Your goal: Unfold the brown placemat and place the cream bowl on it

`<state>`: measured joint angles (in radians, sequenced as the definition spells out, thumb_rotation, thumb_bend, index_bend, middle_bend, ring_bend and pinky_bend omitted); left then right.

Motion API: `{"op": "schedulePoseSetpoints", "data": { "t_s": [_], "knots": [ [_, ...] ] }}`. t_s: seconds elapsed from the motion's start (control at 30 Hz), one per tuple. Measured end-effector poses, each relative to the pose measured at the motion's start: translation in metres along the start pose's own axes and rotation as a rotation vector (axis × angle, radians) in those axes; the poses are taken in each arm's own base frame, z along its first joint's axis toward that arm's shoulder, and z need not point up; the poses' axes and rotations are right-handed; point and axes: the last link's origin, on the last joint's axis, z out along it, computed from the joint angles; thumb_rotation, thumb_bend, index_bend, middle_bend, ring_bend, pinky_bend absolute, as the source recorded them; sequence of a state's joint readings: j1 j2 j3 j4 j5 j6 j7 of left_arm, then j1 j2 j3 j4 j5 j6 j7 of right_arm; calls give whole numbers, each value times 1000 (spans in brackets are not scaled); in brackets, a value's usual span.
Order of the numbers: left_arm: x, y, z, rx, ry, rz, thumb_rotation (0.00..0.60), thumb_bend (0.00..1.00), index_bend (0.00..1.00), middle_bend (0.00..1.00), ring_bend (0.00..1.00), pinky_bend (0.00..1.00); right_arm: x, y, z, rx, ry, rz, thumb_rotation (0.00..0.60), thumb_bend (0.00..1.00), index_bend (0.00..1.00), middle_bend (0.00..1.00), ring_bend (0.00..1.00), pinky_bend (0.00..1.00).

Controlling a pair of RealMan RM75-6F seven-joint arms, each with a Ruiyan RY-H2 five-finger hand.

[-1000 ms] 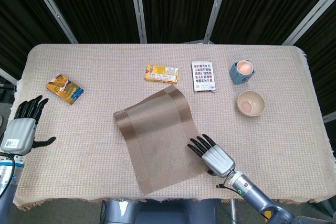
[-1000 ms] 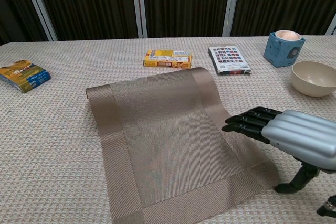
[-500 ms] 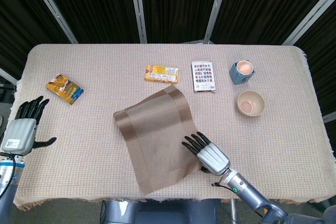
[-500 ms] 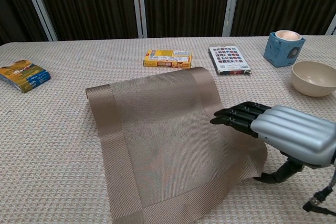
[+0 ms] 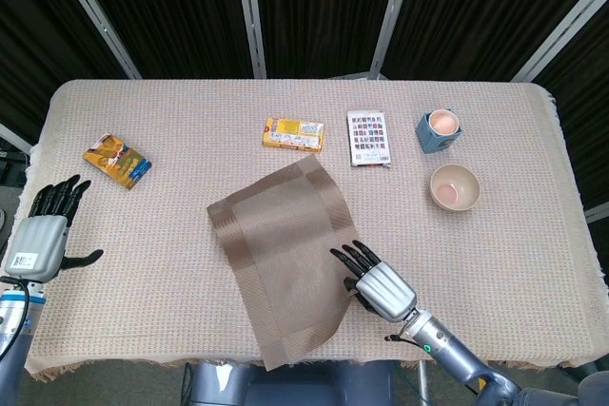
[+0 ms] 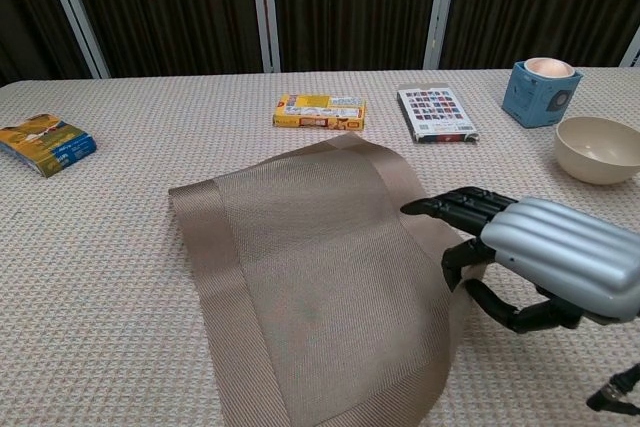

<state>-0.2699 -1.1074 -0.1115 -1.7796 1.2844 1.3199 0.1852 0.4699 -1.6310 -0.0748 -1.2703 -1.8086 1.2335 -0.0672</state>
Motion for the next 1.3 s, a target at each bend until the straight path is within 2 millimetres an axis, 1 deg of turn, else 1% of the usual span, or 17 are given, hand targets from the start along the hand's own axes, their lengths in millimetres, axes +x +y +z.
{"op": "schedulePoseSetpoints", "data": {
  "t_s": [0.1,0.2,0.3,0.43,0.57,0.7,0.8,0.9,0.93,1.0,1.03,1.07,1.1,1.13,1.17,1.23,1.3],
  "knots": [
    [0,0,0,-1,1,-1,600,0,0,0,0,0,5,1,-9,15,14,-6,600,567,792,0,0,0],
    [0,1,-1,-2,1,-2,600,0,0,0,0,0,12,4,-23,36,27,-25,600,566,792,0,0,0],
    [0,1,-1,-6,-1,-2,600,0,0,0,0,0,22,12,-40,56,36,-68,600,565,792,0,0,0],
    [0,3,-1,-9,-4,-3,600,0,0,0,0,0,41,33,-67,82,47,-195,600,564,792,0,0,0],
    [-1,5,-1,-16,-7,-3,600,0,0,0,0,0,55,59,-80,87,44,-341,600,564,792,0,0,0],
    [-2,6,-1,-19,-9,-3,600,0,0,0,0,0,73,87,-78,99,47,-483,600,563,792,0,0,0],
    [-3,6,-1,-18,-12,0,600,0,0,0,0,0,87,104,-66,127,58,-587,600,563,792,0,0,0],
    [-4,6,-1,-15,-16,4,600,0,0,0,0,0,101,117,-49,169,72,-697,600,556,781,0,0,0],
    [-4,6,-1,-14,-16,5,600,0,0,0,0,0,106,122,-42,185,78,-739,600,539,756,0,0,0],
    [-5,5,-1,-13,-18,9,600,0,0,0,0,0,112,128,-29,204,89,-799,600,441,432,0,0,0],
    [-5,5,-1,-12,-19,10,600,0,0,0,0,0,115,130,-21,213,98,-834,600,331,204,0,0,0],
    [-6,4,-1,-11,-20,13,600,0,0,0,0,0,117,132,-15,218,107,-860,600,200,27,0,0,0],
    [-6,4,-1,-11,-21,15,600,0,0,0,0,0,119,133,-10,219,117,-884,600,125,0,0,0,0],
    [-7,4,-1,-11,-23,17,600,0,0,0,0,0,121,134,-5,214,134,-913,600,45,0,0,0,0],
    [-7,4,-1,-12,-25,19,600,0,0,0,0,0,122,135,-1,202,150,-930,600,2,0,0,0,0],
    [-8,3,-1,-14,-28,22,600,0,0,0,0,0,126,137,3,155,189,-941,600,0,0,0,0,0],
    [-9,3,-1,-17,-33,26,600,0,0,0,0,0,129,138,2,106,221,-915,600,0,0,0,0,0]
  ]
}}
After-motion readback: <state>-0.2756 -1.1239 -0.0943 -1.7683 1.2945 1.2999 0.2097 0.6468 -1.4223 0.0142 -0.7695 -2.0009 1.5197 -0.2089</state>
